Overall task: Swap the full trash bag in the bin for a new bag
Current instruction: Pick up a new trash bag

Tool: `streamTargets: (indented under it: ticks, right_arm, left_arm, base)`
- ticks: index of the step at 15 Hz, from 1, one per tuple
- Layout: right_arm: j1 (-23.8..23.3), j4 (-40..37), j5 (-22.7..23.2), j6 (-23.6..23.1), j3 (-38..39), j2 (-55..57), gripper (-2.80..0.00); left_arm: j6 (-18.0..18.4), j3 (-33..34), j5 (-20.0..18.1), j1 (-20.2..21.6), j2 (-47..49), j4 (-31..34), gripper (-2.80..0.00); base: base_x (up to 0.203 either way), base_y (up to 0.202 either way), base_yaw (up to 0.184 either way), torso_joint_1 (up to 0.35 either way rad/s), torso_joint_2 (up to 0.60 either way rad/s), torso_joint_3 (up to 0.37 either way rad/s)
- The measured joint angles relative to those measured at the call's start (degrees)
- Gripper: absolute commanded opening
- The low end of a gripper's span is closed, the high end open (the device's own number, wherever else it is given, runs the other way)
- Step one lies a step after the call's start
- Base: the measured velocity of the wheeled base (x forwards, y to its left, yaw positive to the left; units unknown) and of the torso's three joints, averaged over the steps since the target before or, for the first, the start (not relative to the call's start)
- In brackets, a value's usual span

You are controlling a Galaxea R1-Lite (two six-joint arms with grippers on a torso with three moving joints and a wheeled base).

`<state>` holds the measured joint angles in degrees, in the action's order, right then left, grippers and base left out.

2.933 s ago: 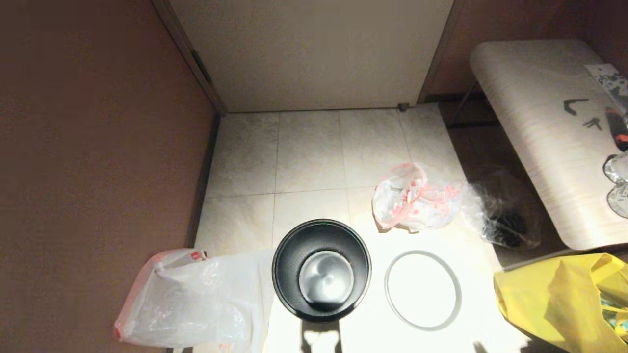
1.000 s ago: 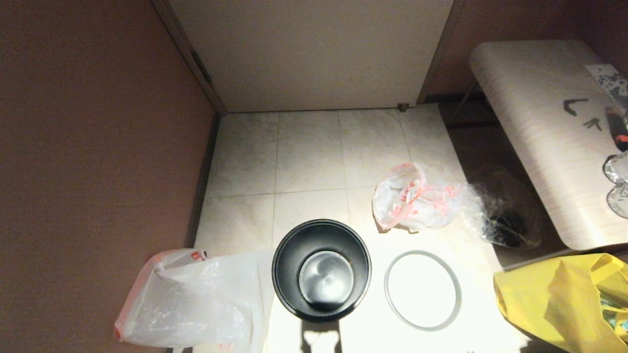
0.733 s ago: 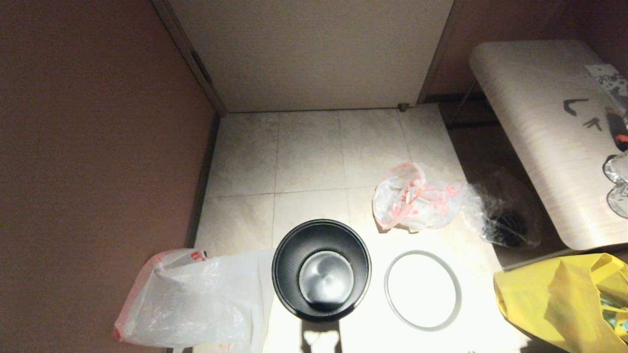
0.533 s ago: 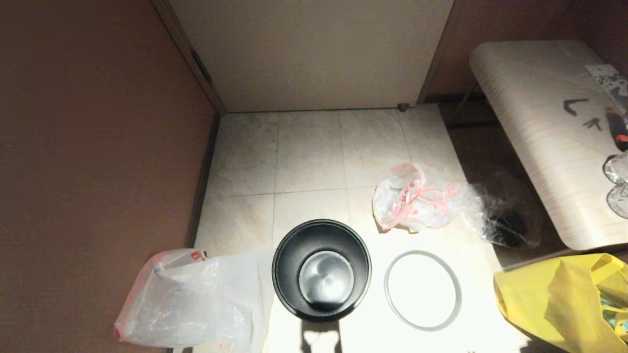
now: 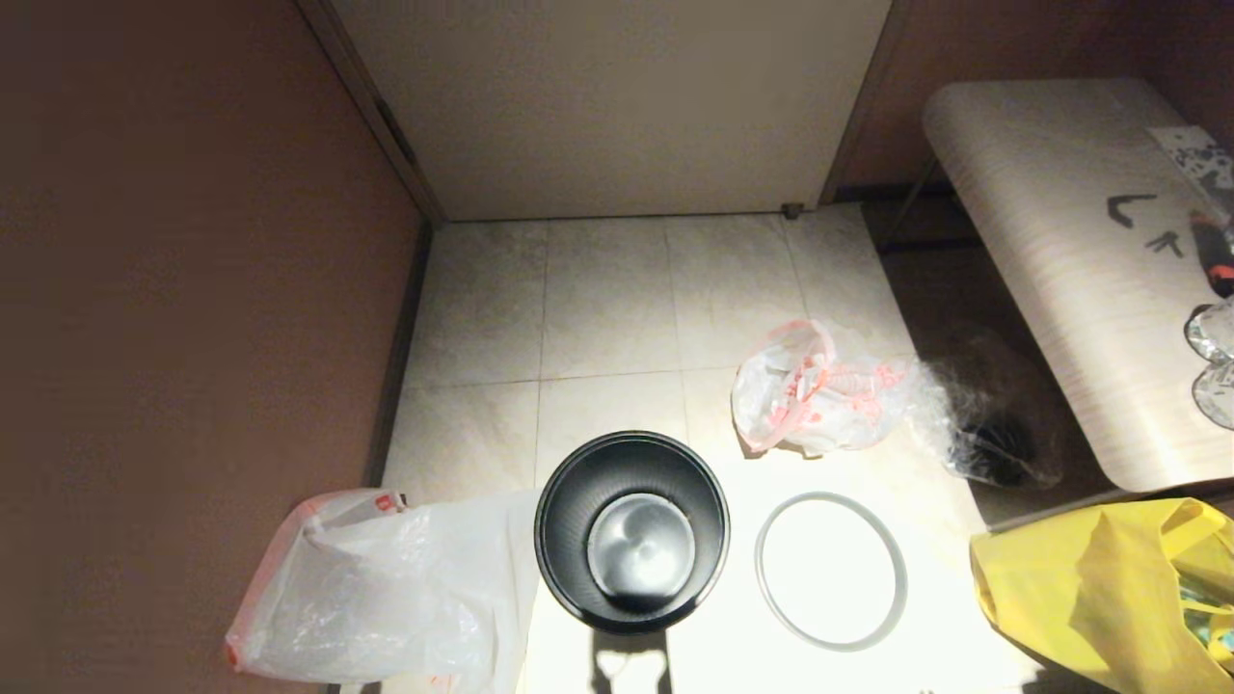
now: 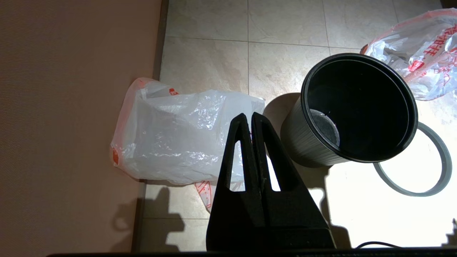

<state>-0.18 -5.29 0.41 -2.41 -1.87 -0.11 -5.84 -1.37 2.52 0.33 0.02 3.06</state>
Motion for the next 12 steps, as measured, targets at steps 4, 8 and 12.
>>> streamTargets:
  ticks: [4,8,12]
  right_arm:
    - [0.00,-0.02,0.00,-0.01,0.00,0.00,-2.80]
    - [0.00,-0.04,0.00,0.00,0.00,0.01,-2.80]
    - [0.00,-0.05,0.00,-0.01,0.00,0.01,-2.80]
  left_arm:
    - [0.67,0.02,-0.07,-0.02,0.00,0.00,-2.80]
    - [1.05,-0.13,-0.49,-0.02,0.00,0.25,-2.80]
    - [-0.99,-7.85,-1.05,-0.26,5.74,0.16,-2.80]
  base:
    - [0.000,0.000,0.000,0.000,0.00,0.000]
    - [0.000,0.000,0.000,0.000,0.00,0.000]
    - [0.000,0.000,0.000,0.000,0.00,0.000]
